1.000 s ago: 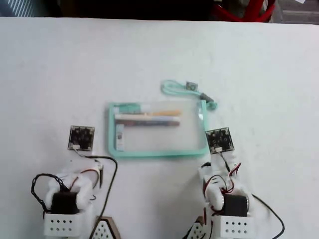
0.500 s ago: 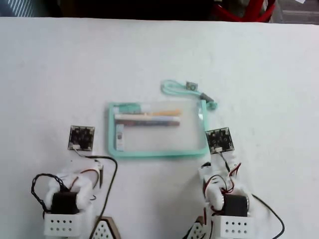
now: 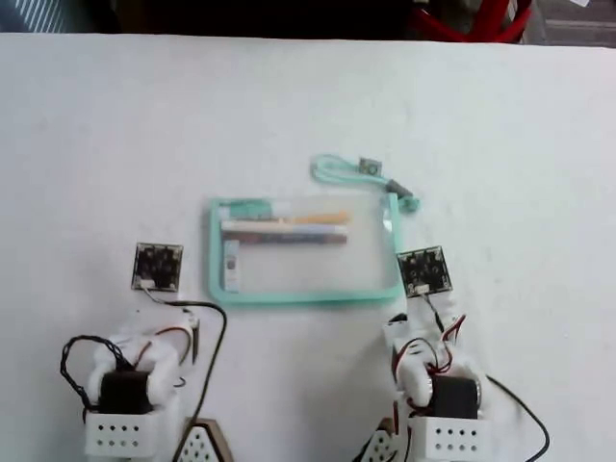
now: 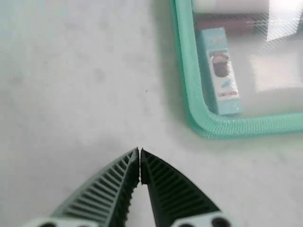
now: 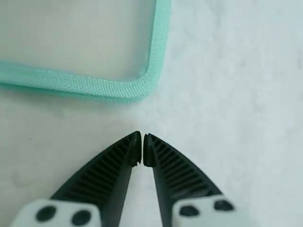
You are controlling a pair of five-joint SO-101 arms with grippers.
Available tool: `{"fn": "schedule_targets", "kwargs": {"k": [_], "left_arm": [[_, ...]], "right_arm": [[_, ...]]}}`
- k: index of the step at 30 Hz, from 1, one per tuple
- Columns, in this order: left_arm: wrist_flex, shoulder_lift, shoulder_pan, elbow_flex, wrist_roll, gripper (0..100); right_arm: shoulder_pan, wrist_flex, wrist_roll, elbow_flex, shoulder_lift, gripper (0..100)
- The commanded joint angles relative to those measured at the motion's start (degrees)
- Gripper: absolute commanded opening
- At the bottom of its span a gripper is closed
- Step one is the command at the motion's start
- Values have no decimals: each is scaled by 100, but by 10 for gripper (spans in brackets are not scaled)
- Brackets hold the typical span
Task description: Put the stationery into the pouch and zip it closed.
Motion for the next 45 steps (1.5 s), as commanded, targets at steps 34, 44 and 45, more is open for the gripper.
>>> {"fn": "schedule_targets", "kwargs": {"k": [34,44,45], "left_arm": [[26,-31,75,9,18,26],[26,-31,75,9,18,26],[26,-31,75,9,18,26]], "right_arm": [[-259,66,-782,44,-22,20],[-259,66,-782,44,-22,20],[-259,66,-782,44,-22,20]]}}
